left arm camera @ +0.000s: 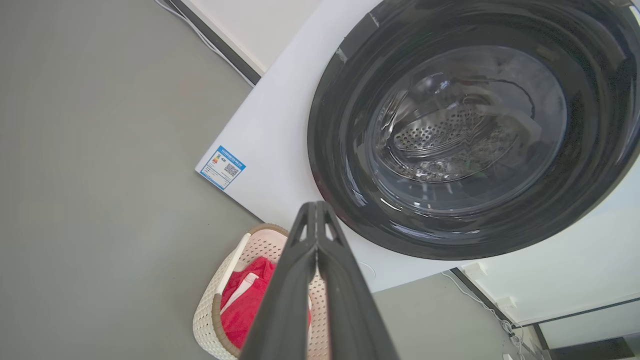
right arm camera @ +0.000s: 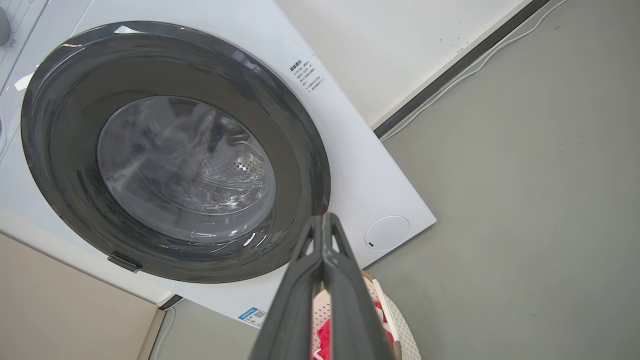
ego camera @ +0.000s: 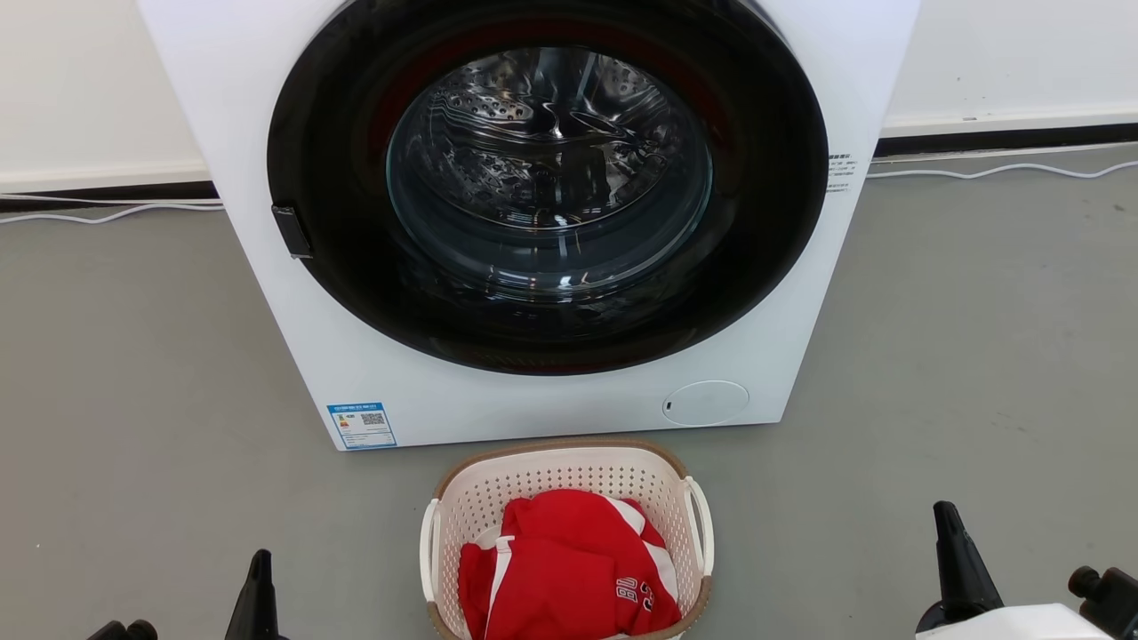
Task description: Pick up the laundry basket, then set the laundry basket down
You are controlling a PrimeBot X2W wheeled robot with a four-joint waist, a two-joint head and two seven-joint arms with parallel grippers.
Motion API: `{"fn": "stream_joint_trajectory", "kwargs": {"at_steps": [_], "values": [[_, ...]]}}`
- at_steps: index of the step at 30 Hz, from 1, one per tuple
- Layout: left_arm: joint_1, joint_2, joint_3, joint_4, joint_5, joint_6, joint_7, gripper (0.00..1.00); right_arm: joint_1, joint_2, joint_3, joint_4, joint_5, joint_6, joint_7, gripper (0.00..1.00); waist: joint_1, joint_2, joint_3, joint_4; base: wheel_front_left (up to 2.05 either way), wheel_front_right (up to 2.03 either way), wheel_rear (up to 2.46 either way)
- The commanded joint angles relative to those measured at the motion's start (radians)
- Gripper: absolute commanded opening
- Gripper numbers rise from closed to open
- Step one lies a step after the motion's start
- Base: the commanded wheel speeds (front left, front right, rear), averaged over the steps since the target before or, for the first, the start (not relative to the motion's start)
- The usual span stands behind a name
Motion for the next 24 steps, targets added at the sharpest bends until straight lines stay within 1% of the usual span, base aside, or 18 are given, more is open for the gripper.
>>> {"fn": "stream_joint_trajectory", "kwargs": {"at_steps": [1, 24], "values": [[-0.055, 0.013, 0.007, -0.028, -0.030, -0.005, 0.006, 0.00, -0.059, -0.008, 0.006, -0.024, 0.034, 0.003, 0.010, 0.00, -0.0001, -0.0001, 0.000, 0.000, 0.00, 0.00, 0.00], [-0.095, 0.013, -0.006, -0.036, -0.267, -0.008, 0.071, 0.00, -0.097, -0.001, -0.003, -0.013, 0.300, 0.004, 0.074, 0.00, -0.0001, -0.0001, 0.006, 0.006, 0.00, 0.00, 0.00]]}}
